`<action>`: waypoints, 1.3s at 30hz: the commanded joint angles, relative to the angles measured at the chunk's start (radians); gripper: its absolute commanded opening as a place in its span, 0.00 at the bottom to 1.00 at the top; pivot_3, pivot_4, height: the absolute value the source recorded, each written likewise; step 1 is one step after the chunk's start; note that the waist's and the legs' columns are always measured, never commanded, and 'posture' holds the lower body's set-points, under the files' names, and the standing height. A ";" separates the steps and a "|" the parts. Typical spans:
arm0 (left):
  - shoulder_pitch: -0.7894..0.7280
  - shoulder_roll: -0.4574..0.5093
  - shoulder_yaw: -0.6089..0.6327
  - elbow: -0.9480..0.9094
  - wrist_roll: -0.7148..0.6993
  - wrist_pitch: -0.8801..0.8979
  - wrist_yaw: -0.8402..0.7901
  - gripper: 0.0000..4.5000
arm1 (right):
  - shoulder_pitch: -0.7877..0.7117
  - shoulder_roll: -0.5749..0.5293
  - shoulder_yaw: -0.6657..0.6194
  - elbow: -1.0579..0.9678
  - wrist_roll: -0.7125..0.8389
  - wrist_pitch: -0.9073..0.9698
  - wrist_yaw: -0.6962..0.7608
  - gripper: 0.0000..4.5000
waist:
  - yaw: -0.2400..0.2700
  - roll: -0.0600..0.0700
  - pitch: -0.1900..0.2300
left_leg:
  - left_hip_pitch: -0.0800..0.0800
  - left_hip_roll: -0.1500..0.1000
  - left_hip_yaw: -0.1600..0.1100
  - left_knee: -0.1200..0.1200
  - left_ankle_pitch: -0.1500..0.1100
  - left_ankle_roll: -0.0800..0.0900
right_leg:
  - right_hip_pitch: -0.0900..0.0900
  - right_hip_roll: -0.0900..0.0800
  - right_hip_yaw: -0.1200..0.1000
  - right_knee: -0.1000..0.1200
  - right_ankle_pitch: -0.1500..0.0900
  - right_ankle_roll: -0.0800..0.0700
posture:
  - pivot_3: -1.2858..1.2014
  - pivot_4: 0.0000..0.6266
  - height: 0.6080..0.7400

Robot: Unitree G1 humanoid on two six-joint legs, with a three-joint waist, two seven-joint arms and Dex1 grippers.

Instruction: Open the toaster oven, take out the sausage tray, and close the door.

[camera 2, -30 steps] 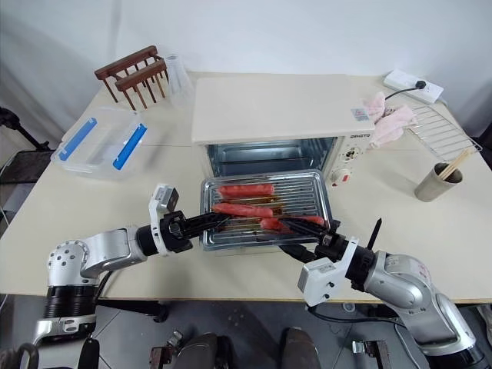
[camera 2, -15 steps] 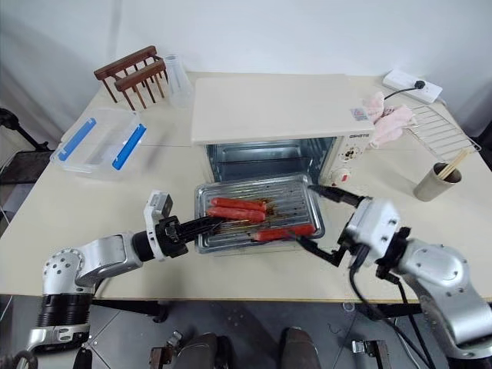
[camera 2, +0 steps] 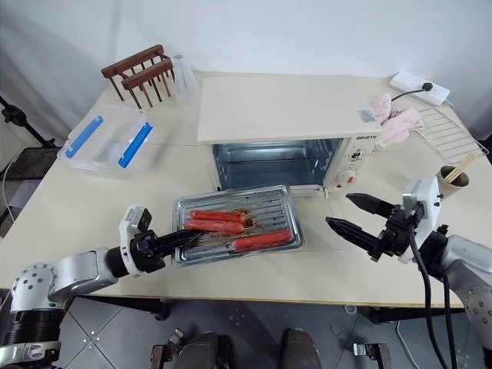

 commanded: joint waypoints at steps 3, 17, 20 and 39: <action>0.025 0.016 0.028 -0.050 -0.038 -0.028 -0.024 0.00 | -0.011 0.015 -0.025 0.005 -0.025 0.000 0.013 0.99 | 0.000 0.000 0.000 | 0.000 0.000 0.000 0.000 0.000 0.000 | 0.000 0.000 0.000 0.000 0.000 0.000 | 0.52 0.24 1.00; 0.037 0.004 0.010 -0.087 -0.038 -0.063 -0.012 0.00 | -0.044 0.002 -0.064 0.023 0.183 0.262 -0.055 0.99 | 0.000 0.000 0.000 | -0.001 0.000 0.000 0.000 0.000 0.000 | 0.000 -0.001 0.000 -0.001 0.000 0.000 | 0.52 0.24 1.00; 0.041 0.004 0.008 -0.088 -0.038 -0.066 -0.013 0.00 | -0.080 0.022 -0.085 0.043 0.485 0.379 -0.210 0.99 | -0.001 0.000 0.000 | -0.001 0.001 0.000 0.000 0.000 0.000 | 0.000 -0.001 0.000 -0.001 0.000 0.000 | 0.52 0.24 1.00; 0.079 0.056 0.018 -0.038 -0.038 -0.040 -0.066 0.00 | -0.287 0.077 0.452 0.085 -0.916 -0.711 -0.235 0.99 | -0.005 0.000 0.000 | -0.002 0.000 0.003 -0.001 0.000 -0.002 | -0.005 0.000 0.000 -0.001 0.000 0.001 | 0.52 0.24 1.00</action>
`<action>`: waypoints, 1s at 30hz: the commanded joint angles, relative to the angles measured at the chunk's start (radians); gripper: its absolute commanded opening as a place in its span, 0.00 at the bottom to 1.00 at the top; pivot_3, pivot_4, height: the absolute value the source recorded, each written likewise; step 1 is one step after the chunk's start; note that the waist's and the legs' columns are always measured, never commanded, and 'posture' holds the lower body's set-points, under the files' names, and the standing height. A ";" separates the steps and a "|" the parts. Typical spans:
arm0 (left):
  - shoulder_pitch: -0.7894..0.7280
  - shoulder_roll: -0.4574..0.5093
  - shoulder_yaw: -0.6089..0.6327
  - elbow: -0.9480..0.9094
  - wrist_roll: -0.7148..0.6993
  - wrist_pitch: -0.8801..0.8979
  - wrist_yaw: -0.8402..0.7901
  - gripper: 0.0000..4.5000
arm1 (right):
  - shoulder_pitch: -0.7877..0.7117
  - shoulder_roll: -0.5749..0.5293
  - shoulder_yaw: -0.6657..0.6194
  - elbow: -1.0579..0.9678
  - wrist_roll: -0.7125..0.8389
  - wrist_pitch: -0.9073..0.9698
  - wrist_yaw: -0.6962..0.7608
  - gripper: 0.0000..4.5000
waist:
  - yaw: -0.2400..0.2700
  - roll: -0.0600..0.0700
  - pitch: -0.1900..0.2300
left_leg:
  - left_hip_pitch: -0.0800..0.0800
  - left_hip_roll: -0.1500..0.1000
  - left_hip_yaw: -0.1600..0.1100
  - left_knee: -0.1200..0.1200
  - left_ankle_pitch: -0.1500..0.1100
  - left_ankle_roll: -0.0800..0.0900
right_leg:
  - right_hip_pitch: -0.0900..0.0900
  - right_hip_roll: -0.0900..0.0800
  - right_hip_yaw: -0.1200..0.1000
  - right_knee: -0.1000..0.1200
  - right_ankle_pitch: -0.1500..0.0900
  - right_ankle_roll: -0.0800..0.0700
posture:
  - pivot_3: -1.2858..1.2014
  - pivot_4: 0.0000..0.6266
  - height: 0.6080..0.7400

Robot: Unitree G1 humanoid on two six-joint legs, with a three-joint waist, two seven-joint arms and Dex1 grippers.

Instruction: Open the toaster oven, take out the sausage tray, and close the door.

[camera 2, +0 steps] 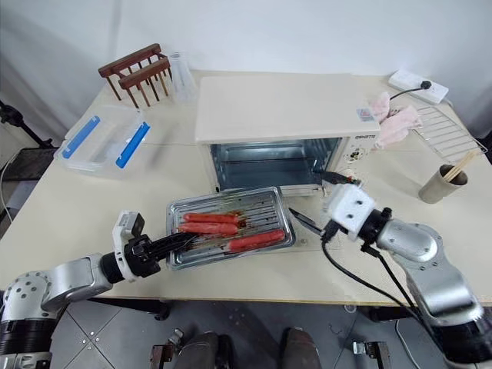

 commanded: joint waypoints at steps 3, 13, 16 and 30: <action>0.036 0.038 0.033 -0.006 -0.038 0.012 -0.057 0.00 | -0.015 0.064 -0.033 0.048 -0.022 -0.117 0.024 0.99 | 0.002 0.000 0.000 | 0.000 0.000 0.000 0.000 0.000 0.000 | 0.000 0.000 0.000 0.000 0.000 0.000 | 0.52 0.24 1.00; 0.148 0.088 0.136 -0.021 -0.038 0.015 -0.161 0.00 | 0.123 0.041 -0.208 0.021 0.434 0.127 0.280 0.99 | 0.001 0.000 0.000 | 0.000 0.001 -0.001 0.000 -0.001 0.001 | 0.001 0.000 0.000 0.000 -0.001 -0.001 | 0.52 0.24 1.00; 0.209 0.079 0.201 -0.045 -0.038 -0.004 -0.182 0.00 | 0.148 0.030 -0.270 0.035 0.550 0.275 0.283 0.99 | -0.002 0.000 0.000 | 0.001 0.002 -0.001 -0.001 -0.001 0.001 | 0.001 0.000 0.000 0.000 -0.001 -0.002 | 0.52 0.24 1.00; 0.535 -0.099 0.421 -0.189 -0.038 -0.130 -0.198 0.00 | 0.063 -0.040 -0.261 0.457 0.331 0.297 0.406 0.05 | -0.007 0.000 0.000 | 0.001 0.006 -0.001 0.000 -0.003 0.002 | 0.001 -0.002 0.000 -0.002 -0.002 -0.004 | 0.52 0.24 1.00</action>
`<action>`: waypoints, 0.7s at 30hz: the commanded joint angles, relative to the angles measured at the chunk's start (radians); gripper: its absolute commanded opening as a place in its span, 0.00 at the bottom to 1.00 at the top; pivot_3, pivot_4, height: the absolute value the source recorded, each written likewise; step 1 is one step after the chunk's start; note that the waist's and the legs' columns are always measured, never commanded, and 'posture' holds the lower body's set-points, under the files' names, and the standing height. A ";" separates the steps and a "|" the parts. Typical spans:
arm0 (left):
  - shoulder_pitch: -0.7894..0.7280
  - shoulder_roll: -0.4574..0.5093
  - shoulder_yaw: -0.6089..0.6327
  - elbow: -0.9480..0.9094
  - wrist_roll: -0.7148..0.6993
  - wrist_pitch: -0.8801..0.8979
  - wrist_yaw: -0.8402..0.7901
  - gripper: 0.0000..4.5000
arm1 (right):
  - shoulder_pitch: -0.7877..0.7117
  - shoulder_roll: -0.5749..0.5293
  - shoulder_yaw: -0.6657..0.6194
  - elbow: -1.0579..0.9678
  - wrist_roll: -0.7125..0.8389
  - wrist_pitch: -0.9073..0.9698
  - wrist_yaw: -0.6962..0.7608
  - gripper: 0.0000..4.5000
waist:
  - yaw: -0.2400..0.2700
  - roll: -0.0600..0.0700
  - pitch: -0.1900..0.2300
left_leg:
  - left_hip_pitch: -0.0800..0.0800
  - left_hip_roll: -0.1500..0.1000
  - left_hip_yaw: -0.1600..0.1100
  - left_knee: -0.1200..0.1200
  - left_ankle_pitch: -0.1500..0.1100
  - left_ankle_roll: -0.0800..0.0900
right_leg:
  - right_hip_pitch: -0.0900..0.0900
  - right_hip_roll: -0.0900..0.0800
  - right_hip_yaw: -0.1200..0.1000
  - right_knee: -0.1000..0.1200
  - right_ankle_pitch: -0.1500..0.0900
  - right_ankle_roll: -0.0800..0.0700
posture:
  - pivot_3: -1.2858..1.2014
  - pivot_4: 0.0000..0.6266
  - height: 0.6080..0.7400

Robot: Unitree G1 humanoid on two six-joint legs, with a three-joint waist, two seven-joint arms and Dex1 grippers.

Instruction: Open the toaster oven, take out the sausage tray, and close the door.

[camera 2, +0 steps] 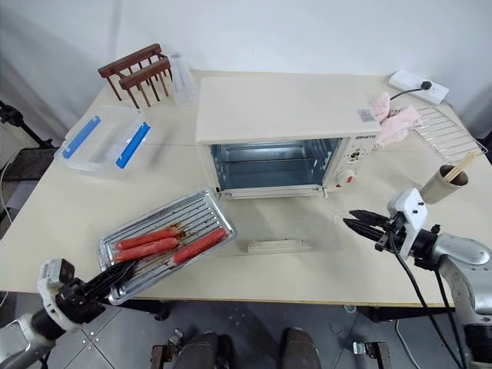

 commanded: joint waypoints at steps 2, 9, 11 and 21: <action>0.053 -0.080 0.064 -0.102 -0.038 -0.060 -0.011 0.00 | -0.064 -0.002 0.026 0.105 -0.082 -0.040 0.022 0.01 | -0.006 0.001 0.000 | 0.000 0.000 0.000 0.000 0.000 0.000 | 0.000 0.000 0.000 0.000 0.000 0.000 | 0.52 0.24 1.00; 0.170 -0.224 0.101 -0.184 -0.038 -0.150 0.009 0.00 | -0.141 0.040 0.105 0.190 -0.139 -0.014 0.072 0.01 | -0.025 0.001 0.000 | 0.000 0.000 0.000 0.000 -0.001 -0.001 | 0.000 0.000 0.000 -0.001 0.000 0.000 | 0.52 0.24 1.00; 0.184 -0.275 0.124 -0.197 -0.038 -0.186 0.022 0.00 | -0.156 0.055 0.118 0.209 -0.145 -0.027 0.095 0.01 | -0.028 0.000 0.000 | 0.000 0.000 0.001 0.000 -0.002 0.000 | 0.000 0.000 0.000 -0.001 0.000 0.000 | 0.52 0.24 1.00; 0.159 -0.374 0.136 -0.213 -0.038 -0.257 0.087 0.00 | -0.158 0.118 0.095 0.157 -0.054 0.001 0.229 0.01 | -0.018 0.001 0.000 | 0.000 0.001 0.000 0.002 -0.004 0.000 | 0.002 0.001 -0.001 -0.002 0.000 0.000 | 0.52 0.24 1.00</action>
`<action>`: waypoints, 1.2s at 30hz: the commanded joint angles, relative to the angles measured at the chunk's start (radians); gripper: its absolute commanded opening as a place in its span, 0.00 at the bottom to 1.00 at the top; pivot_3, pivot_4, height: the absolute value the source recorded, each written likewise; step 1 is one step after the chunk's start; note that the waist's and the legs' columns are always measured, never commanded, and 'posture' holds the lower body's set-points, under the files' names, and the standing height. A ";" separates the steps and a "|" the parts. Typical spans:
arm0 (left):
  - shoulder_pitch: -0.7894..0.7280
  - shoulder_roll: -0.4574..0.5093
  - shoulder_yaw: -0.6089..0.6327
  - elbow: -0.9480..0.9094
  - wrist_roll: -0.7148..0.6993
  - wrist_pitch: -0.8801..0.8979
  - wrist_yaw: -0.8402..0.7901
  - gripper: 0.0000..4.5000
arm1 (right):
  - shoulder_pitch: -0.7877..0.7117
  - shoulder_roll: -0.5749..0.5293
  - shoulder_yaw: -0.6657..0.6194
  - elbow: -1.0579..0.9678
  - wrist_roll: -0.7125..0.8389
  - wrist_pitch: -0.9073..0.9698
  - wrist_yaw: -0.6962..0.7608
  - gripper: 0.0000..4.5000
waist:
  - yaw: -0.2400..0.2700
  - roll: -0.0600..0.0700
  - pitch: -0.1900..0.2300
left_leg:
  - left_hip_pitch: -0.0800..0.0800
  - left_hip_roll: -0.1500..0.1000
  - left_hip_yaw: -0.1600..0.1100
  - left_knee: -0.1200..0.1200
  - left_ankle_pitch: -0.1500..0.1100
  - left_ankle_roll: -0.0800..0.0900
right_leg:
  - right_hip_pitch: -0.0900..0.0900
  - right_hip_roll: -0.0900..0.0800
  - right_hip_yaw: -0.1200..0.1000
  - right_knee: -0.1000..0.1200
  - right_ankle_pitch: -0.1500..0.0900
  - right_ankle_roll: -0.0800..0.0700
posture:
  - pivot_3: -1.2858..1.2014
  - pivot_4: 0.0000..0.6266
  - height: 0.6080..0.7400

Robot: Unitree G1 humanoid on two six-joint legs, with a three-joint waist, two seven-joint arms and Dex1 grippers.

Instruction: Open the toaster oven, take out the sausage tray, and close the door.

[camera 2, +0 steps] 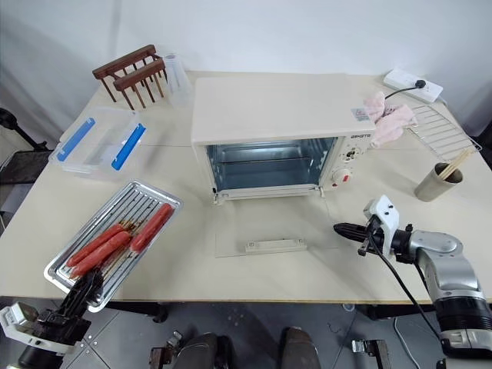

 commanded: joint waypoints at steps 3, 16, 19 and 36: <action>-0.028 0.002 0.016 -0.027 -0.035 -0.001 0.011 0.00 | 0.032 -0.005 -0.052 -0.135 0.122 0.044 0.106 0.01 | 0.001 0.001 0.000 | 0.000 0.000 0.000 0.000 0.000 0.000 | 0.000 0.000 0.000 0.000 0.000 0.000 | 0.52 0.24 1.00; -0.072 0.103 0.033 0.069 -0.035 0.106 -0.022 0.00 | -0.043 0.074 -0.257 -0.309 0.401 0.189 -0.057 0.01 | -0.002 0.001 0.000 | 0.000 0.001 0.000 0.000 -0.001 -0.001 | -0.001 0.000 0.000 0.000 0.000 0.000 | 0.52 0.24 1.00; -0.065 0.134 0.028 0.090 -0.035 0.148 -0.047 0.00 | -0.075 0.097 -0.261 -0.342 0.433 0.227 -0.105 0.01 | 0.000 0.001 0.000 | 0.000 0.002 0.000 0.000 -0.002 -0.002 | -0.001 0.001 0.000 0.000 0.000 -0.001 | 0.52 0.24 1.00; -0.149 0.430 -0.297 0.070 -0.033 0.262 -0.093 0.00 | 0.209 0.032 -0.317 -0.480 0.253 -0.065 0.011 0.73 | 0.007 0.001 0.000 | -0.001 0.000 0.000 -0.002 -0.004 -0.002 | -0.002 0.001 0.000 0.000 -0.001 -0.002 | 0.52 0.24 1.00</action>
